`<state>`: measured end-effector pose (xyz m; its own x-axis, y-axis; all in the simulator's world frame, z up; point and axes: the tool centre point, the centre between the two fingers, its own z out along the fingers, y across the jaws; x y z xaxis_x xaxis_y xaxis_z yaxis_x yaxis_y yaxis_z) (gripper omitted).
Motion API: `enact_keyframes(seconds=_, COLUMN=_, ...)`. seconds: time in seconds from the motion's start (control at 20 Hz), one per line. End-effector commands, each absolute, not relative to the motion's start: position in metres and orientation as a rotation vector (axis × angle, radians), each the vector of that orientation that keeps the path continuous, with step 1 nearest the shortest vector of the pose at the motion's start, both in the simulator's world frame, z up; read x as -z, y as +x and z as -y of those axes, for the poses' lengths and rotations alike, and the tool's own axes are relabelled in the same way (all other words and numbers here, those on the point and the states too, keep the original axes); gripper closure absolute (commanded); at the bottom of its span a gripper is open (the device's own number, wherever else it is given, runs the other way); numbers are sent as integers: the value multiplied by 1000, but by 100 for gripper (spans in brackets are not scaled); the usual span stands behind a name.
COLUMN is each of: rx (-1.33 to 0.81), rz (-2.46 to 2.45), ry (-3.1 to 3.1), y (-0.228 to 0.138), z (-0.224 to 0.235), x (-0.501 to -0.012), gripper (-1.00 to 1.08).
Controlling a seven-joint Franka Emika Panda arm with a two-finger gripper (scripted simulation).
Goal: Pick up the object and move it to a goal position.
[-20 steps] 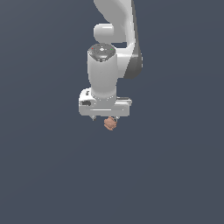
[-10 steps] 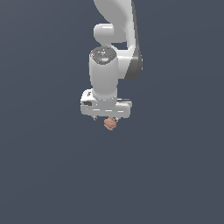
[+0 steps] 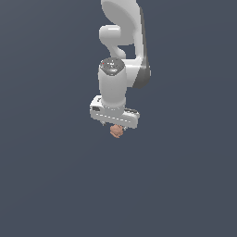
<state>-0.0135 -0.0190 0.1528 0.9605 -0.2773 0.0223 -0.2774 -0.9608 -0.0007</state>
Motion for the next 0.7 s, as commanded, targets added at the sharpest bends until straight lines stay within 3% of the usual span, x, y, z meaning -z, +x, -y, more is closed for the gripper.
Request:
enact_keyframes(seconds=0.0, rx=-29, rz=546, ry=3094, y=-20, z=17, x=-144, gripper=-92)
enact_keyframes(seconds=0.65, rx=-6, rz=1036, ry=2968, y=-55, z=9, x=-104, gripper=-92)
